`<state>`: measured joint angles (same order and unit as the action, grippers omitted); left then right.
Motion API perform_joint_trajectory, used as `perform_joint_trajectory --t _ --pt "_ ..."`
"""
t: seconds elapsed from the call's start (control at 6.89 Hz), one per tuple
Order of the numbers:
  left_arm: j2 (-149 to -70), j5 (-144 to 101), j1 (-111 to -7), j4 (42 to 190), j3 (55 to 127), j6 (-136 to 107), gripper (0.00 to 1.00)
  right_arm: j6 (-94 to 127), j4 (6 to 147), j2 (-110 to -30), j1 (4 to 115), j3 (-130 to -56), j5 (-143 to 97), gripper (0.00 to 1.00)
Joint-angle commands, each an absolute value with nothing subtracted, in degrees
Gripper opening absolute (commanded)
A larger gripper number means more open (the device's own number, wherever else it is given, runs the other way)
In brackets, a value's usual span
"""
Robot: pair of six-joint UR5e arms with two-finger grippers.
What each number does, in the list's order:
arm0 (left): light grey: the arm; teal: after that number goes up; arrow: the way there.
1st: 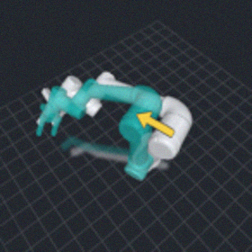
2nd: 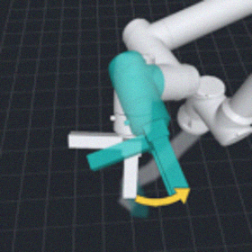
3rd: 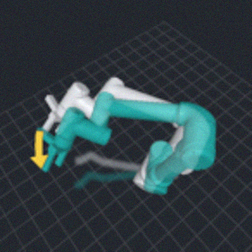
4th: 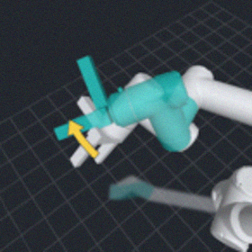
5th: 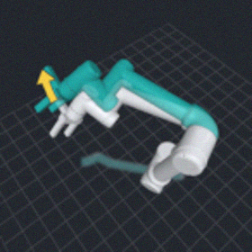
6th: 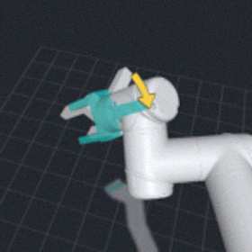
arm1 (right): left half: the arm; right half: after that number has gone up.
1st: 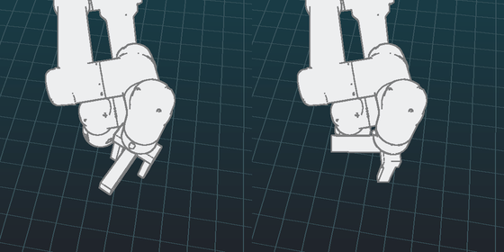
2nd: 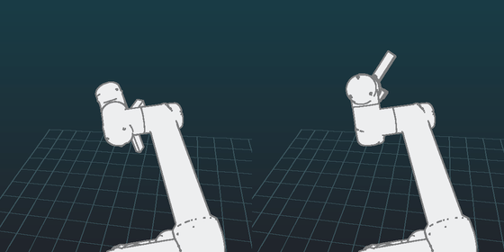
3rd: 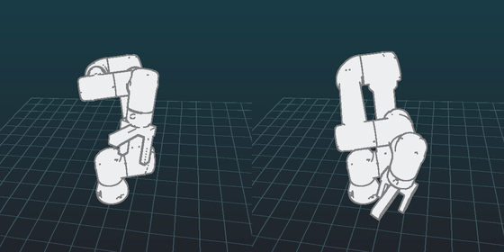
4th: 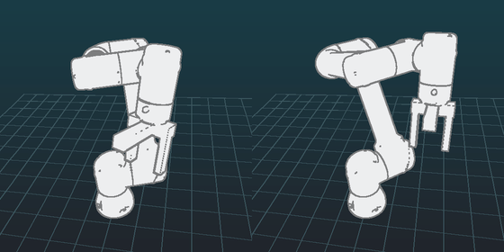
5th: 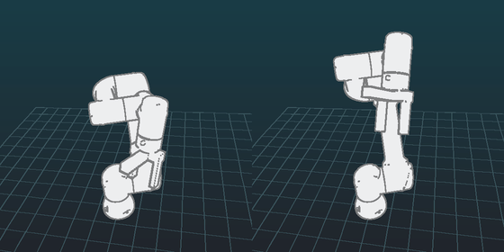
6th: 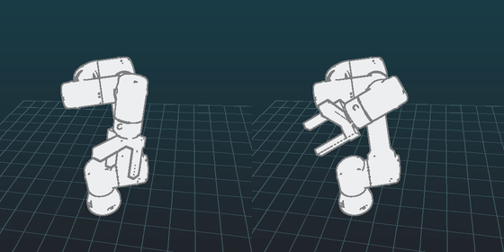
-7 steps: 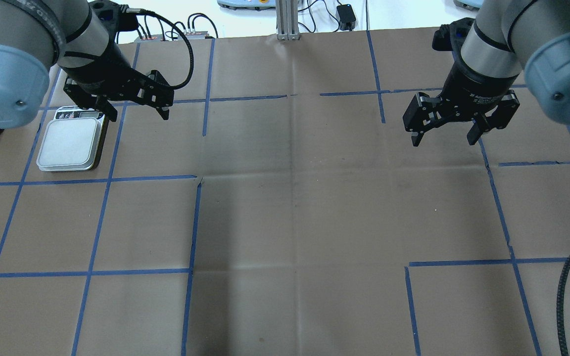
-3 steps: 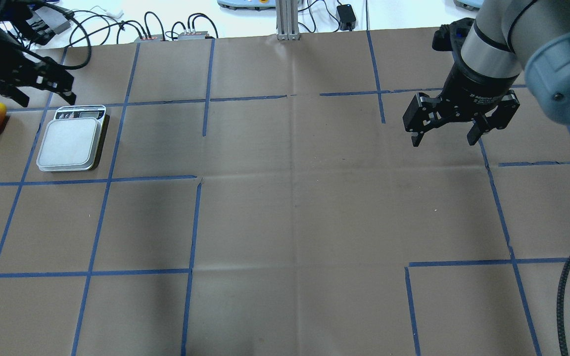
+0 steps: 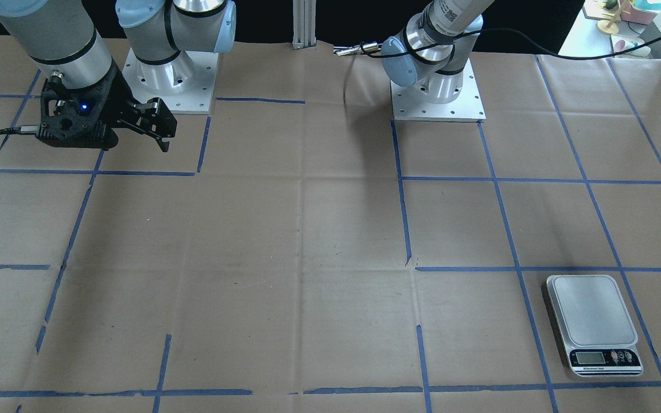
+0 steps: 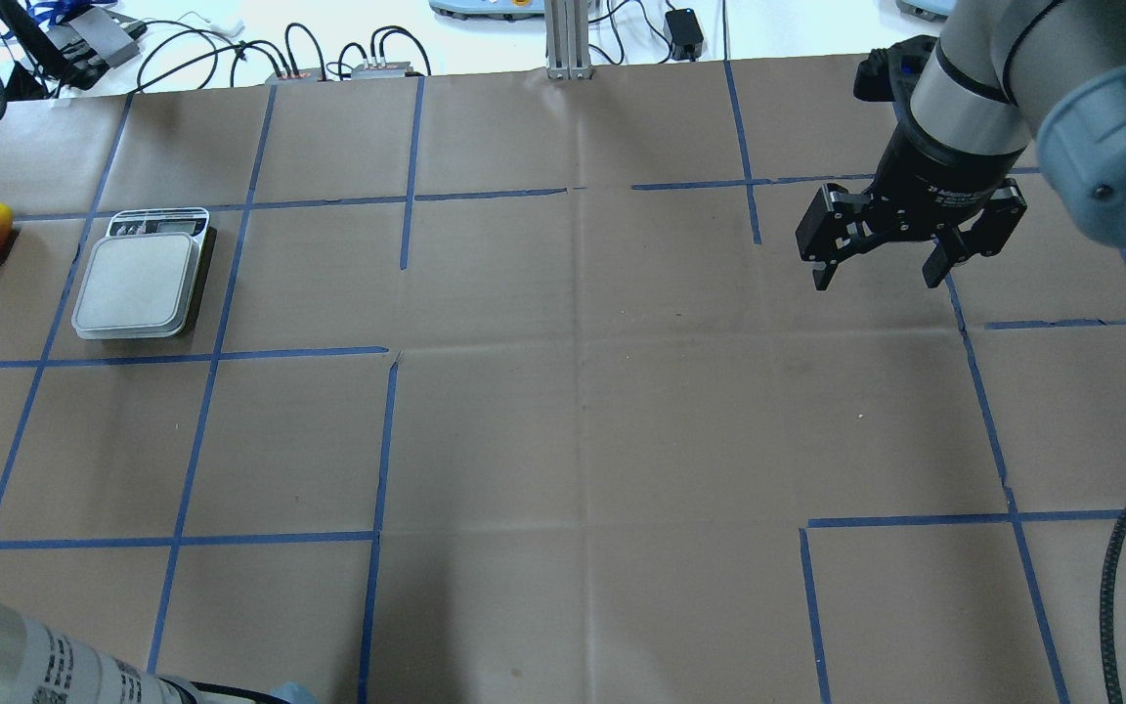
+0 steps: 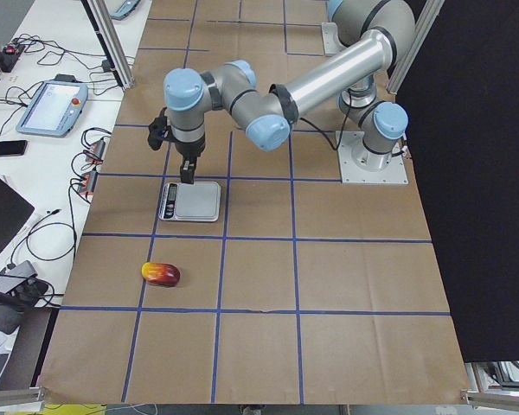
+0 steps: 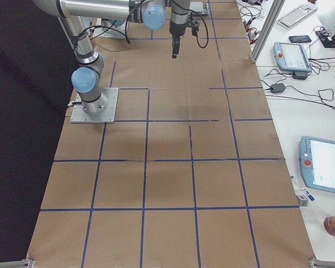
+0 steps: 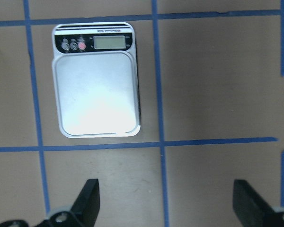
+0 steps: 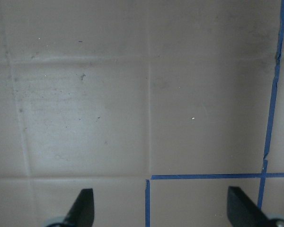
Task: Weigh mango
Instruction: 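Lower the left gripper onto the red-yellow mango and close on it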
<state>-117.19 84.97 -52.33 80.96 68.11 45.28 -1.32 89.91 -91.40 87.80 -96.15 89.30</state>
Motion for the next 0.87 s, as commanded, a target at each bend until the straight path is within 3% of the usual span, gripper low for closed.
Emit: perform_joint_trajectory --t 0.0,0.44,0.73 --pt "-132.12 84.99 -49.84 81.65 50.61 50.96 1.00 -1.32 89.91 -91.41 87.80 -96.15 89.30 1.00" --pt "-145.77 85.08 -49.66 82.09 35.37 52.65 1.00 -1.32 89.91 -91.41 87.80 -96.15 89.30 1.00" --pt "-149.23 85.08 -46.95 82.27 33.49 55.96 1.00 -1.32 89.91 -91.41 87.80 -96.15 89.30 1.00"
